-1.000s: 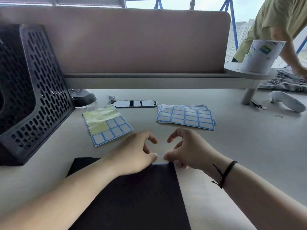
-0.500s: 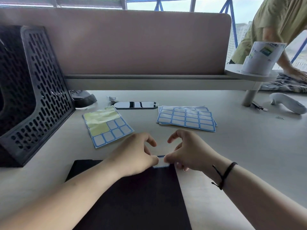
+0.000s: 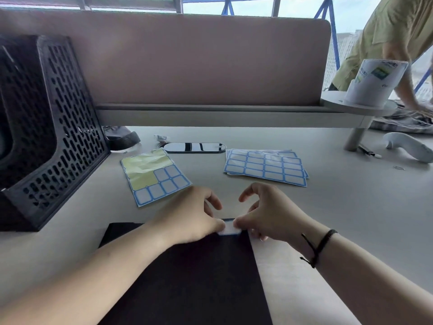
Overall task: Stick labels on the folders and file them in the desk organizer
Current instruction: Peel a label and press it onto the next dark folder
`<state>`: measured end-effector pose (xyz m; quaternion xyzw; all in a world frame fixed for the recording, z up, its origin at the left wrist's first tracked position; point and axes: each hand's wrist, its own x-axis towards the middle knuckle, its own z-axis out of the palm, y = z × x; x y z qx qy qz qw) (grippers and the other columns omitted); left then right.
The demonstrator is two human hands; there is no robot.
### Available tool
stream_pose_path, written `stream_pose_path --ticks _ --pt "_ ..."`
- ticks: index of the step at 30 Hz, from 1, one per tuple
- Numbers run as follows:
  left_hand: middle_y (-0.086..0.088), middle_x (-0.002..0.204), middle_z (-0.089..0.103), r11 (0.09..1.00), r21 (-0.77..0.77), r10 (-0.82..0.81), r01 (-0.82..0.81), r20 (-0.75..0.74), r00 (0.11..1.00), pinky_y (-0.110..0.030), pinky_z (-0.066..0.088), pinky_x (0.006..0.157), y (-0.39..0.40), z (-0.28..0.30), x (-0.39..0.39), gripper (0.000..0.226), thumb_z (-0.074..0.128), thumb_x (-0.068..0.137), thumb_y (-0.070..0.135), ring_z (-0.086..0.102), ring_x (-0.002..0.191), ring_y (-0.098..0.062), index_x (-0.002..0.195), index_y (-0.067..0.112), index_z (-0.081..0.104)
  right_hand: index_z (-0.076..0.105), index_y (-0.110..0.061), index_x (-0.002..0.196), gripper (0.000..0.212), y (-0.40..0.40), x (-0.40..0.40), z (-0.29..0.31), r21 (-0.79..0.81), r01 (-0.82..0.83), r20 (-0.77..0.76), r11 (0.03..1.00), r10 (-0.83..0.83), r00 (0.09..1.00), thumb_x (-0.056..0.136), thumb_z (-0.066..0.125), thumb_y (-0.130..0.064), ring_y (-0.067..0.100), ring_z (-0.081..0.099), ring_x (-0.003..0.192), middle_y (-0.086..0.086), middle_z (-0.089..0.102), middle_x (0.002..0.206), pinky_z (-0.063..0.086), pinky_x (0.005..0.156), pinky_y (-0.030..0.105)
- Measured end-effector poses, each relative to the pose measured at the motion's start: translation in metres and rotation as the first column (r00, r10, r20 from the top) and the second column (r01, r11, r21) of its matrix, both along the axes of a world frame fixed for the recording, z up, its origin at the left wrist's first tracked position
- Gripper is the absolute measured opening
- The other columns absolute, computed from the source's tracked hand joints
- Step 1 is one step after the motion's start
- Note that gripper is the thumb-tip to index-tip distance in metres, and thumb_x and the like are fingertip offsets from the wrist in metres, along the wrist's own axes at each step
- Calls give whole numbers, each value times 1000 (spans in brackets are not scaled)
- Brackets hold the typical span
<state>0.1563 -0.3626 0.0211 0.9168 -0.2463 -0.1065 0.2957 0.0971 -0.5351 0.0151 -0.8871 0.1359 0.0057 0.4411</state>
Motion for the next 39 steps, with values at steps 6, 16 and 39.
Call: stream_pose_path --ticks 6,16,39 --pt "10 79 66 996 35 -76 77 -33 997 -18 43 62 7 6 7 31 85 71 32 60 68 -1 96 32 66 54 -19 100 39 0 -3 1 -33 -18 7 999 18 1000 70 79 -11 20 57 46 12 69 63 52 50 35" --pt "17 109 57 872 395 -368 289 138 920 -31 49 91 19 26 -19 41 63 87 56 56 102 -6 123 37 59 65 -24 99 6 0 -16 7 -175 -33 93 984 50 994 94 61 -23 7 57 48 -5 67 79 47 52 23" --pt "8 166 -2 833 514 -429 207 363 827 -28 3 123 39 -12 -60 94 15 86 83 -2 152 -11 158 24 3 31 -43 151 89 8 -76 -9 -713 -155 -16 684 204 979 78 0 -81 5 15 148 -16 18 163 12 118 27"
